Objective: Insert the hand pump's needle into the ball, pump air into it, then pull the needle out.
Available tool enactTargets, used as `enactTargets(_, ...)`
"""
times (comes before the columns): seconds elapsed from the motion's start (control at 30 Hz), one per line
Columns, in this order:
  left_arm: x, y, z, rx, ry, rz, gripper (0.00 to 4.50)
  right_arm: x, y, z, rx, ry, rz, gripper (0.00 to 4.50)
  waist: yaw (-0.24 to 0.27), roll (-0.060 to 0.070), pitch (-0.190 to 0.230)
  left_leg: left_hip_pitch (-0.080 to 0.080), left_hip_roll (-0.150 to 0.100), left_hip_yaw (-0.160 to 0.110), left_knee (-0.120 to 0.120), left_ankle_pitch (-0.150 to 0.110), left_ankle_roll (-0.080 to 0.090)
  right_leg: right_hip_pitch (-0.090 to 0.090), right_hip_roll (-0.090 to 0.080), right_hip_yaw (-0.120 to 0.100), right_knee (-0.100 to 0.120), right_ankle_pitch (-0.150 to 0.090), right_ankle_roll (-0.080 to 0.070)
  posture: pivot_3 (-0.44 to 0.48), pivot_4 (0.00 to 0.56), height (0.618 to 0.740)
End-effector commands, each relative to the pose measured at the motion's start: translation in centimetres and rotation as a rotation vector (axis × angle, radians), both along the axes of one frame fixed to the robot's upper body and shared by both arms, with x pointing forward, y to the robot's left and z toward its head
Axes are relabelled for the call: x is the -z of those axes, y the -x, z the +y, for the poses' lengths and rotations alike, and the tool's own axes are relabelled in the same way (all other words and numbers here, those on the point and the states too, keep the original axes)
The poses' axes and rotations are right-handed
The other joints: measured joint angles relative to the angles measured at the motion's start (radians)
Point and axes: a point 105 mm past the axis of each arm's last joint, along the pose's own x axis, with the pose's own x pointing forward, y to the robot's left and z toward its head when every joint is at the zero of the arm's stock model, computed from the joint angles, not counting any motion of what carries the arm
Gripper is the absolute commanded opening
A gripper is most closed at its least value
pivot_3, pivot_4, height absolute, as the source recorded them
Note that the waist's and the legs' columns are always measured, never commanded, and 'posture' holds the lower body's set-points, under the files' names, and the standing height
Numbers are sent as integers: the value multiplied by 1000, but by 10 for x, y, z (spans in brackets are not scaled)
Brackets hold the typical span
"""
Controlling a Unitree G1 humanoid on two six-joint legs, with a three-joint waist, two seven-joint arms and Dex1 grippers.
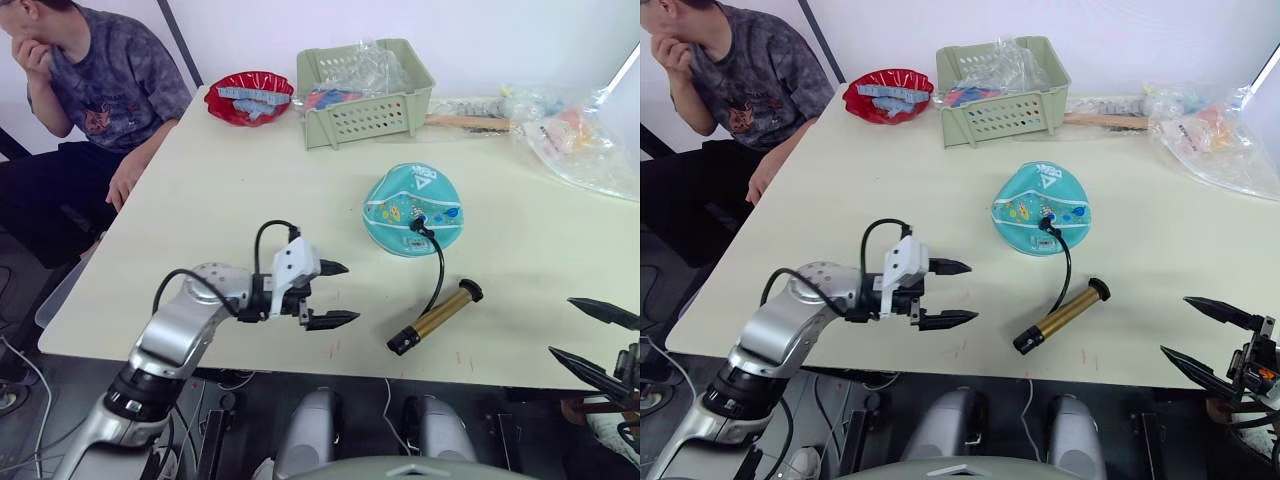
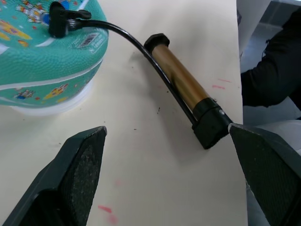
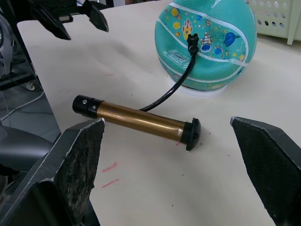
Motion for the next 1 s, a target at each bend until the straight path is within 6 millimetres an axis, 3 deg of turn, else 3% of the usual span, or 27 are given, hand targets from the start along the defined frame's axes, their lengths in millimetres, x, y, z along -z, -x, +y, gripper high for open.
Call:
enactTargets(0.03,-2,-3,-17,46,-36,-7,4425,-10,2,0,-11,18,-31,4500,1,0,0,0,0,0,1,0,0,0,3,3,0,-1,1,0,150,740)
enactTargets(0.2,0,-12,-56,84,-48,39,4425,-13,-1,5,-14,12,-56,4500,11,-1,0,-1,0,-1,4,0,1,0,10,13,0,-2,3,0,150,740)
enactTargets(0.4,12,-16,-85,59,-77,72,4425,-13,-3,10,-9,2,-67,4500,12,-1,0,-1,-1,0,4,-1,2,-1,14,23,0,1,-1,0,150,740)
enactTargets(1.0,44,-7,-134,67,-151,93,4425,1,8,5,-38,83,-12,4500,12,0,0,-1,-3,0,5,-3,6,-1,15,28,0,1,-1,0,150,740)
